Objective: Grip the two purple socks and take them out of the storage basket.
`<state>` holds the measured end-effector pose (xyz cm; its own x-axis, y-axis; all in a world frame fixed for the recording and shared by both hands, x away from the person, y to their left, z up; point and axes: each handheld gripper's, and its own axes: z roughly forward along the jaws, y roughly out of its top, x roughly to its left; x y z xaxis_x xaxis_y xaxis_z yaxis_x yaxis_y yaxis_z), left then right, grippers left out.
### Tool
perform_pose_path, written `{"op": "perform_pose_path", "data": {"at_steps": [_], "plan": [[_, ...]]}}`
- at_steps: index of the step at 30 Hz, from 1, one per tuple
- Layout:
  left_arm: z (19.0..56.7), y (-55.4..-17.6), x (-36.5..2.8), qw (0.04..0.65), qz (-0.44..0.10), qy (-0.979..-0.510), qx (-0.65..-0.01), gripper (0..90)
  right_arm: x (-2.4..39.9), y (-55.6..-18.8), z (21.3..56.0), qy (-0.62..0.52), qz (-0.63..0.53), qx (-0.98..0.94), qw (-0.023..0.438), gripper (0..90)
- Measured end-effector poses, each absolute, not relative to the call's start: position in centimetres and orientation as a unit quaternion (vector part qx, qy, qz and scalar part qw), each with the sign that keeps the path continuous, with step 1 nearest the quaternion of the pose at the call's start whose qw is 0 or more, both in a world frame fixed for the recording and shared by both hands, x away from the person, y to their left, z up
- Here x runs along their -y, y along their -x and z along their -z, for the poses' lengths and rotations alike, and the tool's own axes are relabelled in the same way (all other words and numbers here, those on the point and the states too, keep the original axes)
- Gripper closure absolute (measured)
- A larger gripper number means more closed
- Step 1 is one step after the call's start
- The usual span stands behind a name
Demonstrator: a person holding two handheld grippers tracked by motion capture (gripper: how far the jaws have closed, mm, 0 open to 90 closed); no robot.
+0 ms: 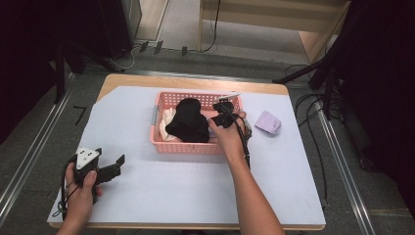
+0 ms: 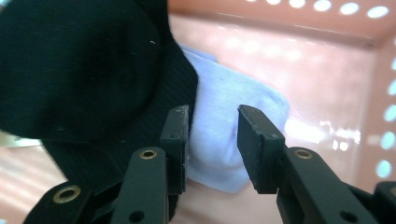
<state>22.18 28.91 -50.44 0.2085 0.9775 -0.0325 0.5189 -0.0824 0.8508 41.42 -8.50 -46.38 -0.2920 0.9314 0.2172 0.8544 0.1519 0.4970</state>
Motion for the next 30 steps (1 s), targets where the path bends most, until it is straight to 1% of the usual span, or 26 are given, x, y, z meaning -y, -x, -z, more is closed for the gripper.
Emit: {"op": "perform_pose_path", "data": {"at_steps": [4,7,9,11,12,13,14,15,16,19,21,26,30], "plan": [[50.4,-22.1,-28.9,0.388,-0.296,-0.675,-0.554,15.3,8.3,-42.3,47.0,-0.599,-0.208,-0.771,0.053,58.4],[50.4,-22.1,-28.9,0.388,-0.296,-0.675,-0.553,15.4,8.0,-42.9,47.4,-0.601,-0.152,-0.782,0.063,51.7],[50.4,-22.1,-28.9,0.387,-0.298,-0.676,-0.552,15.4,7.6,-43.2,47.8,-0.593,-0.122,-0.794,0.058,51.1],[50.4,-22.1,-28.8,0.387,-0.299,-0.676,-0.551,15.4,7.3,-43.3,47.9,-0.582,-0.113,-0.803,0.053,54.4],[50.4,-22.1,-28.8,0.387,-0.299,-0.675,-0.552,15.4,7.3,-43.4,47.8,-0.582,-0.114,-0.804,0.051,58.3],[50.4,-22.1,-28.8,0.387,-0.299,-0.676,-0.551,15.5,7.4,-43.4,47.8,-0.582,-0.116,-0.803,0.049,65.0],[50.4,-22.1,-28.8,0.387,-0.3,-0.676,-0.551,15.5,7.4,-43.4,47.8,-0.581,-0.12,-0.804,0.046,74.0],[50.4,-22.2,-28.8,0.387,-0.299,-0.675,-0.552,15.4,7.5,-43.4,47.8,-0.579,-0.125,-0.805,0.039,79.2],[50.4,-22.2,-28.8,0.387,-0.299,-0.676,-0.552,15.4,7.6,-43.4,47.8,-0.58,-0.131,-0.803,0.033,82.1],[50.4,-22.1,-28.9,0.386,-0.298,-0.676,-0.552,15.4,7.7,-43.0,47.7,-0.579,-0.133,-0.803,0.042,84.7],[50.4,-22.2,-28.9,0.388,-0.296,-0.675,-0.553,15.4,7.8,-42.5,47.3,-0.571,-0.147,-0.804,0.075,85.1],[50.4,-22.2,-28.9,0.388,-0.296,-0.675,-0.553,15.5,9.0,-41.0,46.2,-0.56,-0.236,-0.783,0.129,85.3],[50.4,-22.2,-28.8,0.388,-0.296,-0.676,-0.553,15.4,10.2,-39.7,45.1,-0.54,-0.318,-0.764,0.155,85.2]]}}
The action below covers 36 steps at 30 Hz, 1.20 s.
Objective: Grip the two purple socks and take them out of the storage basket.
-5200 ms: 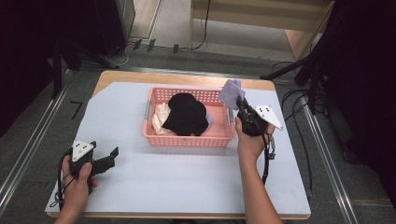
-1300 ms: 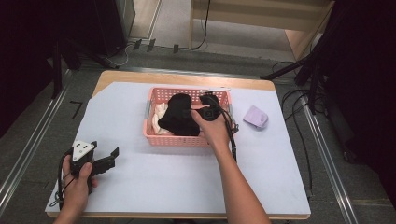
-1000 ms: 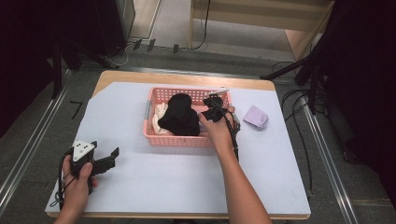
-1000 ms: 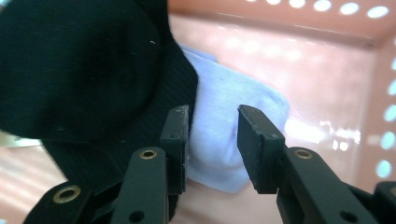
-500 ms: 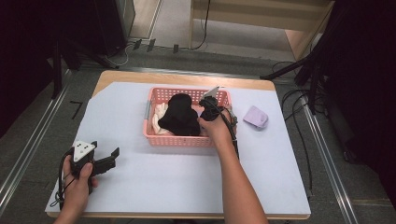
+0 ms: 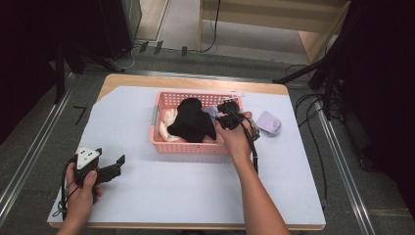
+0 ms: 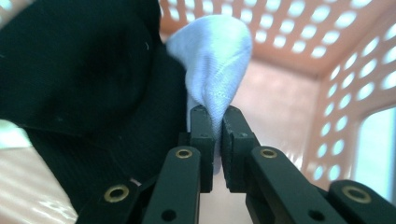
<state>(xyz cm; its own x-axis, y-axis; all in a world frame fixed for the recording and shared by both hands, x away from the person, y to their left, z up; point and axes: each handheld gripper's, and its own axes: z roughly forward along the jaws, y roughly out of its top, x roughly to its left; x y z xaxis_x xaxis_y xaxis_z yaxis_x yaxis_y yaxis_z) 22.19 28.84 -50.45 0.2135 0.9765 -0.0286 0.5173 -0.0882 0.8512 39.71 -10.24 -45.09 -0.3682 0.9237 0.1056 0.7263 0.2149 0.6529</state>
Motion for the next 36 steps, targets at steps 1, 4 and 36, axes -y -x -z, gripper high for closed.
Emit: {"op": "perform_pose_path", "data": {"at_steps": [1,4,36], "plan": [[50.4,-22.2,-28.8,0.387,-0.297,-0.675,-0.553,15.5,10.6,-39.4,44.8,-0.535,-0.344,-0.754,0.164,85.0],[50.5,-22.2,-28.8,0.387,-0.298,-0.675,-0.552,15.5,12.0,-38.4,43.7,-0.509,-0.416,-0.73,0.187,85.0],[50.4,-22.2,-28.8,0.383,-0.296,-0.68,-0.551,15.5,5.6,-39.5,45.6,-0.463,-0.369,-0.802,0.082,33.8]]}}
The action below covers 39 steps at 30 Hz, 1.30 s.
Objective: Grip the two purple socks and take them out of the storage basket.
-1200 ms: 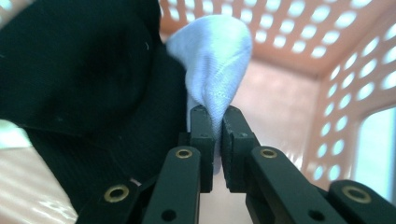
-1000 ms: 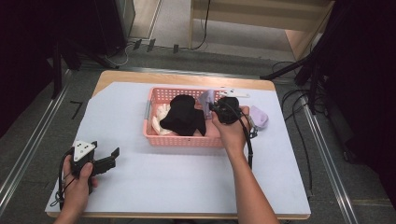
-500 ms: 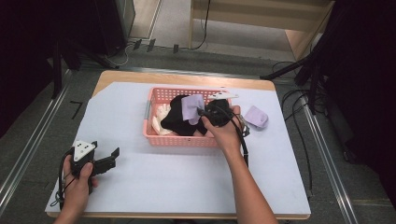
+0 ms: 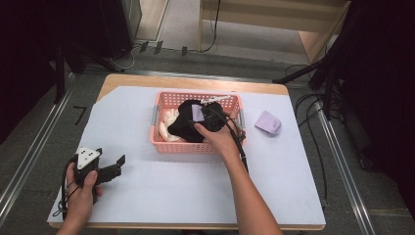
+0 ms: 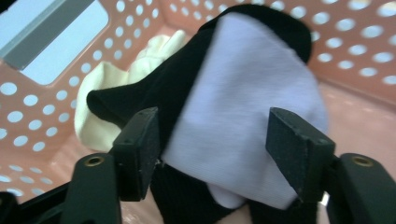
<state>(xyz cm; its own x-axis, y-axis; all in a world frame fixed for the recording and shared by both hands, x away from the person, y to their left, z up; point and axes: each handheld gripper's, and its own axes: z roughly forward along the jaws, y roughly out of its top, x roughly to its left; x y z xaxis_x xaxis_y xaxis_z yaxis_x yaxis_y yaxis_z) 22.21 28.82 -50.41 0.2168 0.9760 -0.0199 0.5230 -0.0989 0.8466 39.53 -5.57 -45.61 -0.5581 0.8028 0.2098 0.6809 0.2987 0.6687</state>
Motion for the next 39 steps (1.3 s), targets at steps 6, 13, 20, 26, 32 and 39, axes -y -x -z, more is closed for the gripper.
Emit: {"op": "perform_pose_path", "data": {"at_steps": [6,13,20,26,32,39], "plan": [[50.4,-22.2,-28.8,0.385,-0.296,-0.678,-0.551,15.5,5.0,-40.2,46.2,-0.5,-0.295,-0.811,0.074,44.8],[50.4,-22.2,-28.8,0.385,-0.297,-0.679,-0.551,15.4,5.9,-40.0,46.2,-0.506,-0.304,-0.802,0.091,75.8],[50.4,-22.2,-28.8,0.382,-0.296,-0.681,-0.55,15.5,7.4,-38.9,45.4,-0.505,-0.365,-0.771,0.131,80.5],[50.4,-22.2,-28.8,0.382,-0.296,-0.681,-0.55,15.5,8.5,-37.7,45.0,-0.478,-0.416,-0.754,0.173,81.1],[50.4,-22.2,-28.8,0.38,-0.295,-0.682,-0.55,15.5,9.7,-36.8,44.9,-0.456,-0.454,-0.736,0.21,81.1],[50.4,-22.2,-28.8,0.38,-0.296,-0.682,-0.55,15.5,11.1,-36.2,44.9,-0.455,-0.48,-0.712,0.237,81.0]]}}
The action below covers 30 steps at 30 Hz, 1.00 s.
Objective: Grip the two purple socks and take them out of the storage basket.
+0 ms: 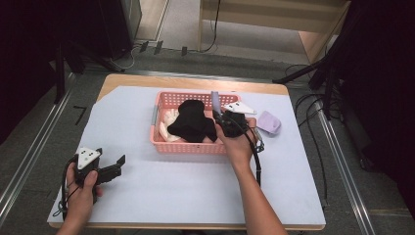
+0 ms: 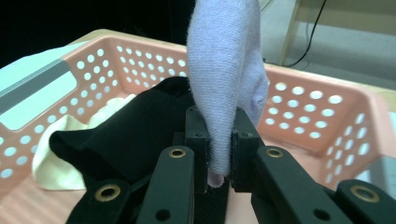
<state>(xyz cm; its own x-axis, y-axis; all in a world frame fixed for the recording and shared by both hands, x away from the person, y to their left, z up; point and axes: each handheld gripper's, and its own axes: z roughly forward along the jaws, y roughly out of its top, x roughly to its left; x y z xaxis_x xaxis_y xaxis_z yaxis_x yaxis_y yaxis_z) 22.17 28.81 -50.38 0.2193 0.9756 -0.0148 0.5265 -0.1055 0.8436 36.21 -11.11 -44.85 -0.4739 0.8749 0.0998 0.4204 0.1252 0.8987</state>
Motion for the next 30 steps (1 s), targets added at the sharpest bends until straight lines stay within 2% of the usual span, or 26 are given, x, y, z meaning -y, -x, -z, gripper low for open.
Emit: {"op": "perform_pose_path", "data": {"at_steps": [12,30], "plan": [[50.4,-22.2,-28.8,0.379,-0.296,-0.682,-0.55,15.5,14.2,-35.9,45.3,-0.45,-0.525,-0.67,0.27,80.5],[50.4,-22.2,-28.8,0.38,-0.297,-0.682,-0.55,15.5,19.6,-35.9,45.8,-0.479,-0.531,-0.623,0.317,80.0]]}}
